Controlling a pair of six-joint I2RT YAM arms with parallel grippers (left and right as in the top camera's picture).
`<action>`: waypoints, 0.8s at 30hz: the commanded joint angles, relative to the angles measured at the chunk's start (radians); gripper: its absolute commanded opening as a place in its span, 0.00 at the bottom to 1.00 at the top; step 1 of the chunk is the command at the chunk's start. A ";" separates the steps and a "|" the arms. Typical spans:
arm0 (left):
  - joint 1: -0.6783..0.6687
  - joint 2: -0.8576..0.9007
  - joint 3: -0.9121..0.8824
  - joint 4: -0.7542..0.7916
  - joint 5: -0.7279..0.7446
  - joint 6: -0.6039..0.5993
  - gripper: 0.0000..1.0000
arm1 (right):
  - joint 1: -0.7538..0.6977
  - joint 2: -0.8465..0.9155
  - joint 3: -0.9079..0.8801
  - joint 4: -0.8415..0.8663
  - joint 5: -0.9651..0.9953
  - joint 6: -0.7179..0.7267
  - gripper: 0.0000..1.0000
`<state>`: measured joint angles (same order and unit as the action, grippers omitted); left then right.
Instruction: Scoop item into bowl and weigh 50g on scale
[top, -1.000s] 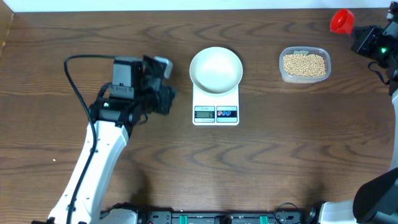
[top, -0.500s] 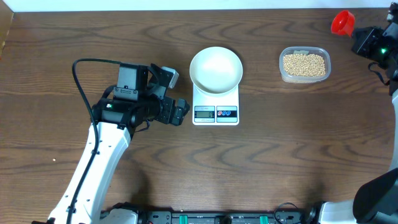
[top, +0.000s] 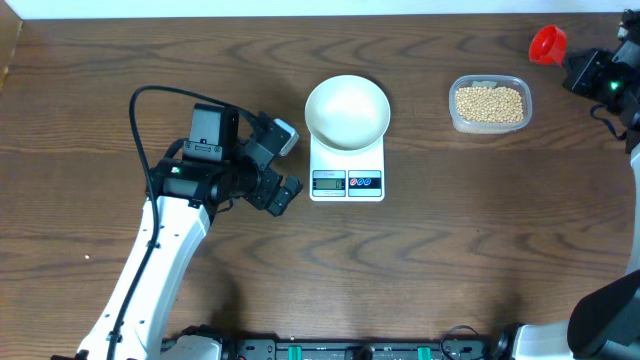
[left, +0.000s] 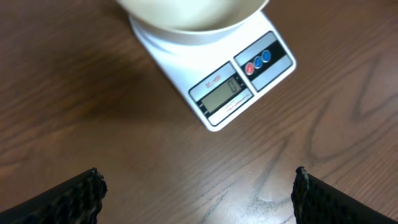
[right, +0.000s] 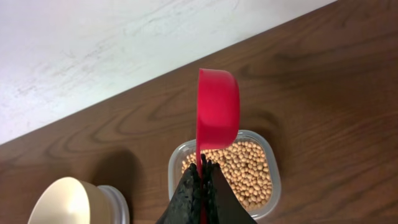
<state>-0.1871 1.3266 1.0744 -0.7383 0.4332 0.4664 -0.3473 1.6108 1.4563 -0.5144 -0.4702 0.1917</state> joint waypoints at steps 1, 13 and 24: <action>0.021 -0.022 0.065 -0.019 0.090 0.054 0.98 | 0.009 -0.022 0.021 -0.002 0.008 -0.026 0.01; 0.093 -0.015 0.391 -0.275 0.101 0.052 0.98 | 0.009 -0.021 0.021 -0.004 0.011 -0.032 0.01; 0.033 0.068 0.483 -0.569 0.053 0.370 0.98 | 0.009 -0.021 0.021 -0.011 0.011 -0.032 0.01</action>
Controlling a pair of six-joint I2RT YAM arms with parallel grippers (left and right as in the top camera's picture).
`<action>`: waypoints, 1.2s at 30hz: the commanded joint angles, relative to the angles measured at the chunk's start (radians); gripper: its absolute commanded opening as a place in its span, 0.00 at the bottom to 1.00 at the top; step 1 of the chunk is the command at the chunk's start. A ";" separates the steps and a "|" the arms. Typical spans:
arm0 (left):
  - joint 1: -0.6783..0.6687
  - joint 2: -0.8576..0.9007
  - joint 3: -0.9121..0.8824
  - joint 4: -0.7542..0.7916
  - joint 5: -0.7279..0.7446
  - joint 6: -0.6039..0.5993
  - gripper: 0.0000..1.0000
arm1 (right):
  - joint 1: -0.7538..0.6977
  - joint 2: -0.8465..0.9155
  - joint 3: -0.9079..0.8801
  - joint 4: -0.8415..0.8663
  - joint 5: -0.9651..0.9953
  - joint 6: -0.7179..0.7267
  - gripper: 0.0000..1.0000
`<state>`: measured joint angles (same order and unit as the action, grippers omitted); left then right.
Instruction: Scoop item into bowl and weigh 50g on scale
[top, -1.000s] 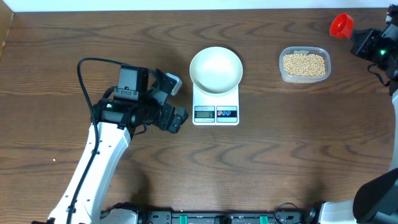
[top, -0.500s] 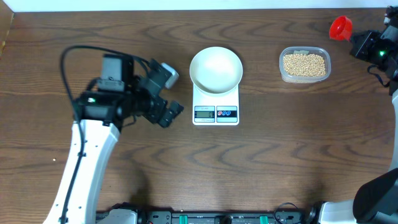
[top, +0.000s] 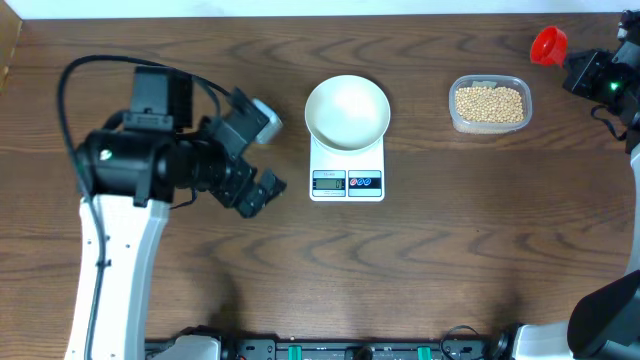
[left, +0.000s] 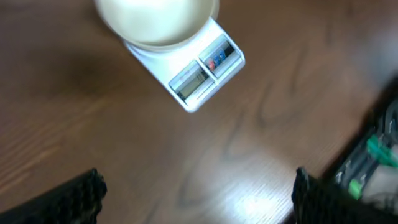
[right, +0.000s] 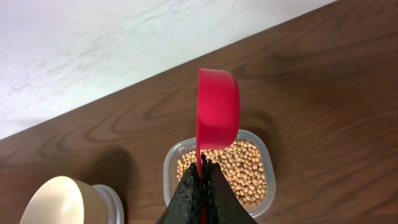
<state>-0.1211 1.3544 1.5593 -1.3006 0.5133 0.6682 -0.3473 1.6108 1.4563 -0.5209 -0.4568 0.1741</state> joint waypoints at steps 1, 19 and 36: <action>-0.047 0.055 -0.005 -0.004 -0.049 0.170 0.98 | 0.009 -0.021 0.021 -0.008 -0.002 -0.015 0.01; -0.068 0.153 -0.006 0.148 -0.055 0.058 0.98 | 0.009 -0.021 0.021 -0.043 0.006 -0.015 0.01; -0.068 0.153 -0.006 0.140 -0.042 0.000 0.98 | 0.009 -0.021 0.021 -0.044 0.010 -0.016 0.01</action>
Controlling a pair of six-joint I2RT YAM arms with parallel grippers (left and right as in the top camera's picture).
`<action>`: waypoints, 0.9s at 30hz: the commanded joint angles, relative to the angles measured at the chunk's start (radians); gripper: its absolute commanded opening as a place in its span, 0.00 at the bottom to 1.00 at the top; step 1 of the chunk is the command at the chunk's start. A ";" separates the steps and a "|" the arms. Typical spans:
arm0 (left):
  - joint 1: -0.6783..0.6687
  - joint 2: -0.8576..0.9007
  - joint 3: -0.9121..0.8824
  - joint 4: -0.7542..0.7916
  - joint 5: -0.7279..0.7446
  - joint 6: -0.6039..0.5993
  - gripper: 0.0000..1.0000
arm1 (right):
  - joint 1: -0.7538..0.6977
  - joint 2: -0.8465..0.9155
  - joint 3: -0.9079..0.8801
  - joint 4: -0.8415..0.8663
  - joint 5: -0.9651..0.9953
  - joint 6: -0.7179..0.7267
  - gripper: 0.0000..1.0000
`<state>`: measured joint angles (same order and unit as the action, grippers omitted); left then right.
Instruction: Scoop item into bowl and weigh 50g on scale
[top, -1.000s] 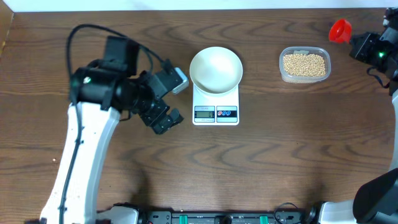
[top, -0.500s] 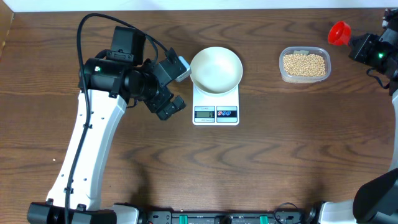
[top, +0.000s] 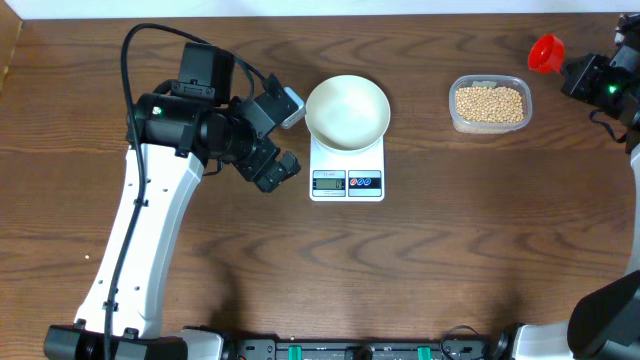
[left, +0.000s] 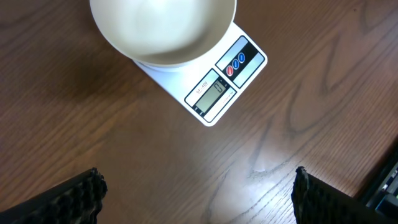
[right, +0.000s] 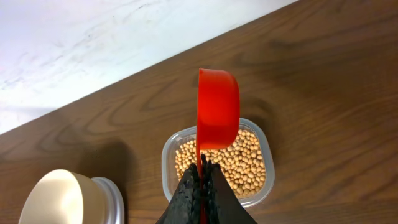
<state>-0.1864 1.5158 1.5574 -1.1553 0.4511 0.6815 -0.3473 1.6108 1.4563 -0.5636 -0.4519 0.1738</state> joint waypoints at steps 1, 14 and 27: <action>-0.003 -0.009 -0.004 -0.006 0.020 -0.014 0.98 | 0.009 -0.021 0.021 -0.001 0.005 -0.015 0.01; -0.003 -0.008 -0.004 -0.006 0.019 -0.013 0.98 | 0.009 -0.021 0.021 -0.002 0.005 -0.015 0.01; -0.003 -0.008 -0.004 -0.002 0.019 -0.013 0.98 | 0.009 -0.021 0.021 -0.002 0.005 -0.027 0.01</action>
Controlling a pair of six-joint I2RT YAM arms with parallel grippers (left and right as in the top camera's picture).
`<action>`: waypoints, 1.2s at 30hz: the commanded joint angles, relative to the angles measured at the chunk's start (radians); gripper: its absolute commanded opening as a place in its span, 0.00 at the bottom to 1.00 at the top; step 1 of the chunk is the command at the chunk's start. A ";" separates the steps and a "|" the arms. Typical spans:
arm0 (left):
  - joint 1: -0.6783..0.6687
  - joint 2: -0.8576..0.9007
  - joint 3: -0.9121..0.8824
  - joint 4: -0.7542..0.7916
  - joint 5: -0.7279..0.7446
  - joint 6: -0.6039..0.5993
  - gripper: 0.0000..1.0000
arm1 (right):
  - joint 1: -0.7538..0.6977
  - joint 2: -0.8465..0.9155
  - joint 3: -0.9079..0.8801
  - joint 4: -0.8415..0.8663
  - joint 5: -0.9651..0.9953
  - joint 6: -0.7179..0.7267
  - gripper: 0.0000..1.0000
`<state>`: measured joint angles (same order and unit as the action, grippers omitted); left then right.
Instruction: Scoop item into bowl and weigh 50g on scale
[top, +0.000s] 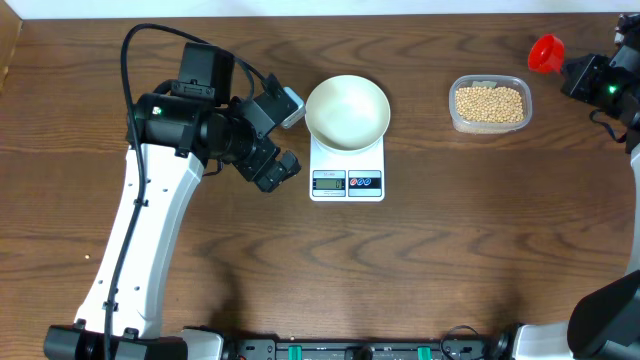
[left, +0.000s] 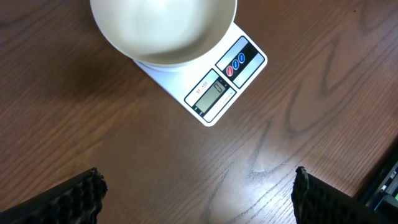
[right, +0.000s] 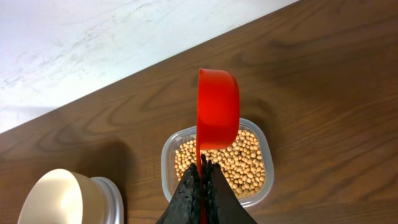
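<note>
An empty cream bowl (top: 346, 110) sits on the white digital scale (top: 347, 180) at mid-table; the left wrist view shows the same bowl (left: 163, 28) and scale (left: 227, 78). A clear tub of soybeans (top: 489, 103) lies to the right. My right gripper (right: 200, 167) is shut on the handle of a red scoop (right: 217, 109), held in the air above the tub of soybeans (right: 217, 162); the scoop (top: 545, 50) is at the far right in the overhead view. My left gripper (top: 274, 140) hangs open left of the scale, nothing between its fingers (left: 68, 196).
Brown wooden table (top: 450, 250) with a pale wall strip beyond its far edge (right: 93, 43). The left arm's black cable (top: 135, 60) loops over the upper left. The robot base rail (top: 350, 350) runs along the front edge.
My left gripper stood open low beside the scale, then was further left and higher, then came back close to the bowl's left side, where it stays. My right gripper held the red scoop over the soybean tub throughout, shifting only slightly.
</note>
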<state>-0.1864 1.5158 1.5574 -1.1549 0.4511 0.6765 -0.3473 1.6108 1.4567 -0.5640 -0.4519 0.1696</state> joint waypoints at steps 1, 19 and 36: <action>-0.003 -0.008 -0.004 0.003 0.020 -0.008 0.98 | 0.009 -0.021 0.021 -0.001 0.005 -0.023 0.01; -0.003 -0.008 -0.004 0.026 0.020 -0.009 0.98 | 0.009 -0.021 0.021 -0.002 0.005 -0.029 0.01; -0.003 -0.008 -0.004 0.013 0.020 -0.009 0.98 | 0.009 -0.021 0.021 -0.002 0.004 -0.029 0.01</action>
<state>-0.1864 1.5158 1.5574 -1.1404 0.4587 0.6765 -0.3473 1.6108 1.4567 -0.5640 -0.4519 0.1547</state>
